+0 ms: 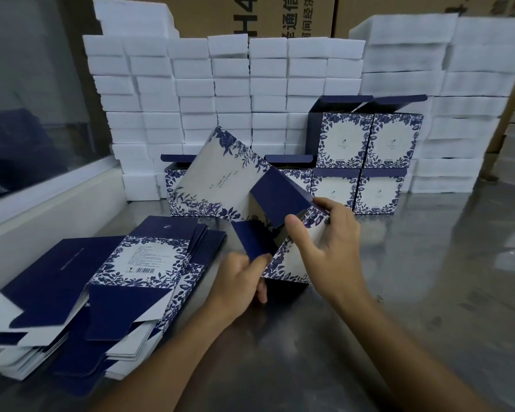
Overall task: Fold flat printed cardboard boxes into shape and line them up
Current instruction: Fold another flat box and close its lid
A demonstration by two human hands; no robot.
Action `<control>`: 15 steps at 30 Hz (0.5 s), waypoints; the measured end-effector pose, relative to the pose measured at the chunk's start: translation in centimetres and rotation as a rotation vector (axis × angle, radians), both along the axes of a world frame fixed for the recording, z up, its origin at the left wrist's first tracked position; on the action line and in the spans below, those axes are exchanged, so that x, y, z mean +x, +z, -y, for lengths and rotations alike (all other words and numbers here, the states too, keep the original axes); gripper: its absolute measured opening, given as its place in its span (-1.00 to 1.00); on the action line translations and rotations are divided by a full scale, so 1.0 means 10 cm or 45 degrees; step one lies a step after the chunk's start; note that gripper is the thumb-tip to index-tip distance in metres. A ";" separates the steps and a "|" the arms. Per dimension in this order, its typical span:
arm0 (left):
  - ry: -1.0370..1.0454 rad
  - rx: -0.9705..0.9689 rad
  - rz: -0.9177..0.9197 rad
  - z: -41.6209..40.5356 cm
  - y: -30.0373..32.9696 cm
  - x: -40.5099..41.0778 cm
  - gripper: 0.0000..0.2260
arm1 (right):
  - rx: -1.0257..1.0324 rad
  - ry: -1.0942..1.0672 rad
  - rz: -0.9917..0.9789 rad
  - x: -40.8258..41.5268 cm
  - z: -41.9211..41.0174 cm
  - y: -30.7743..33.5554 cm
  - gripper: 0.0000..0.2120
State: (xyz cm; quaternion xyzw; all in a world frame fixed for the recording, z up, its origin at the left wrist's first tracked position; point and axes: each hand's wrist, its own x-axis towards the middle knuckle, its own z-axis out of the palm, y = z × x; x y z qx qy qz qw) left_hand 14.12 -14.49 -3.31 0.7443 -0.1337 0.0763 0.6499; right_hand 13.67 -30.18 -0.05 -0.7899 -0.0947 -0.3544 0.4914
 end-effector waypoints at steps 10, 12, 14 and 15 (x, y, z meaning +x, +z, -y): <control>0.240 -0.307 0.001 -0.06 0.06 0.05 -0.64 | 0.449 0.164 -0.320 0.11 0.10 0.01 -0.34; 0.186 -0.298 0.032 -0.05 0.07 0.05 -0.70 | 0.500 0.213 -0.504 0.12 0.11 -0.07 -0.24; 0.169 -0.239 0.085 -0.04 0.05 0.05 -0.81 | 0.473 0.175 -0.534 0.15 0.10 -0.14 -0.20; 0.174 -0.259 0.102 -0.04 0.06 0.04 -0.82 | 0.502 0.162 -0.474 0.16 0.10 -0.16 -0.28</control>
